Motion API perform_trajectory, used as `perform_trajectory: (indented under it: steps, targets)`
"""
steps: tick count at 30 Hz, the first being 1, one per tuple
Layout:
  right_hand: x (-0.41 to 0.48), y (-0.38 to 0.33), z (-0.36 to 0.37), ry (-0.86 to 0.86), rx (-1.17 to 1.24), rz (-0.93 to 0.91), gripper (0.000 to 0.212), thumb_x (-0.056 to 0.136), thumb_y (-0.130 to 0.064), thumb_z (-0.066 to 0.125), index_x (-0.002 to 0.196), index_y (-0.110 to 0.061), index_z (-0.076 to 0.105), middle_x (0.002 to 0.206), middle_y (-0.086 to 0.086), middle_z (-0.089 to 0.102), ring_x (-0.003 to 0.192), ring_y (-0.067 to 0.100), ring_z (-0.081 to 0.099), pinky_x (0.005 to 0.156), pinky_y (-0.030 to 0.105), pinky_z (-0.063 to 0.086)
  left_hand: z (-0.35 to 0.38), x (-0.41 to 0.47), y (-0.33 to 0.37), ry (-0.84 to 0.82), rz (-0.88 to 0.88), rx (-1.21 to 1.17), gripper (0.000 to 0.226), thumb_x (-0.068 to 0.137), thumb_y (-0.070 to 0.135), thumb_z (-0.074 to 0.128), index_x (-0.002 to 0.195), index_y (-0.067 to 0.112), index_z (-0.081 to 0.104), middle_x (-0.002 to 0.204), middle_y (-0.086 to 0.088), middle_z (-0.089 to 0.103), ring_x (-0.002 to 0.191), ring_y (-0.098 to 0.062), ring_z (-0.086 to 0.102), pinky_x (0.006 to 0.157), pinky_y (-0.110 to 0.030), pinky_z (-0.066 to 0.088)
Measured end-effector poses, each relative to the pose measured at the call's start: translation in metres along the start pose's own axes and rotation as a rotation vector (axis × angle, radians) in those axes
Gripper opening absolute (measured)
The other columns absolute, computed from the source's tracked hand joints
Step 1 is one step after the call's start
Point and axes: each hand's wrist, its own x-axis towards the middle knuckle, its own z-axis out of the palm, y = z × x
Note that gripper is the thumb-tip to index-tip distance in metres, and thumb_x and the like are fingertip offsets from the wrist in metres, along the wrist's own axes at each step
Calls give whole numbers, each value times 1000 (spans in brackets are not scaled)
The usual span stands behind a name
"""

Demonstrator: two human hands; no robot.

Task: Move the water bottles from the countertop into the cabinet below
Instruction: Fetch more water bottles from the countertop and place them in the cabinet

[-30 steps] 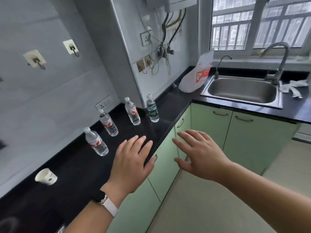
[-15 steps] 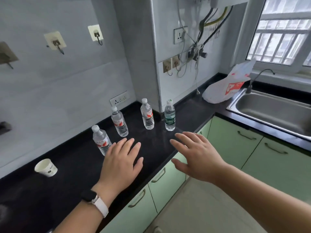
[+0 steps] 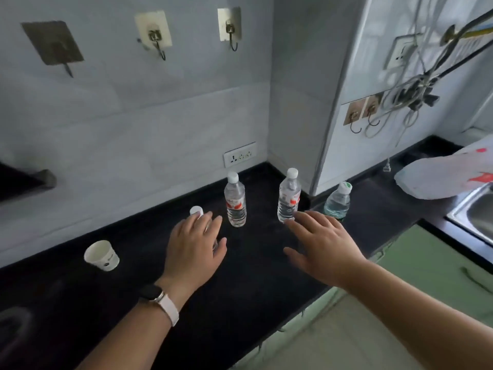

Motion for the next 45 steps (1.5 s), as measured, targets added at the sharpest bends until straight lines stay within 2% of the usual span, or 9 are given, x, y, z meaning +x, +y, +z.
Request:
perform_trajectory:
  steps: [4,9,12,15,19,23,31,38,45]
  targets:
    - [37,-2,20,-35,54,-4,63,85,-61,45,131,-21,61,129,1,63,121,27,58,97,44,49,15,-5,-26,-12,-162,-18,43,86,32,71,125,14,65,119,-6,68,115,-33,62,89,-47,53]
    - [80,5,53,-120,176,31,65,88,-61,47,142,-23,48,141,-3,52,132,24,47,105,42,40,39,-12,-36,-86,-391,-82,40,86,33,74,121,14,68,115,-5,70,105,-32,66,78,-43,54]
    - [109,10,72,-191,281,49,67,92,-59,51,147,-24,38,148,-5,43,137,21,39,110,38,33,46,-6,-32,-161,-569,-207,43,91,38,69,128,18,63,123,-1,67,113,-30,62,85,-41,50]
    - [140,15,90,-263,424,103,69,91,-58,52,149,-24,34,149,-4,42,136,21,39,110,38,36,53,4,-28,-208,-754,-404,51,93,42,67,139,26,52,129,12,56,122,-14,52,92,-31,43]
    - [179,22,116,-346,607,186,75,88,-55,60,149,-23,30,150,0,41,136,23,40,107,44,41,72,16,-26,-238,-960,-692,52,88,35,77,130,40,46,119,31,52,117,-2,53,93,-24,41]
    - [205,26,147,-398,807,270,85,81,-53,71,148,-21,31,148,2,43,133,23,44,104,44,43,97,19,-27,-206,-1127,-811,50,84,26,82,117,45,50,117,23,64,112,4,59,99,-27,46]
    - [222,23,193,-420,1063,304,74,74,-36,82,135,-30,41,127,-8,56,112,12,57,95,37,51,127,21,-7,4,-1301,-846,61,80,20,85,132,30,55,122,18,66,110,7,61,84,-3,44]
    - [234,15,203,-421,1201,323,64,79,-24,80,130,-31,43,113,-14,58,100,5,59,90,27,48,136,26,2,151,-1371,-795,56,75,22,87,125,31,62,116,19,69,109,2,64,96,-20,49]
    - [224,10,195,-435,1176,269,53,80,-26,81,115,-36,43,101,-18,57,88,-3,58,78,22,47,121,12,14,285,-1410,-818,59,73,16,89,124,31,63,110,19,72,102,4,68,91,-21,55]
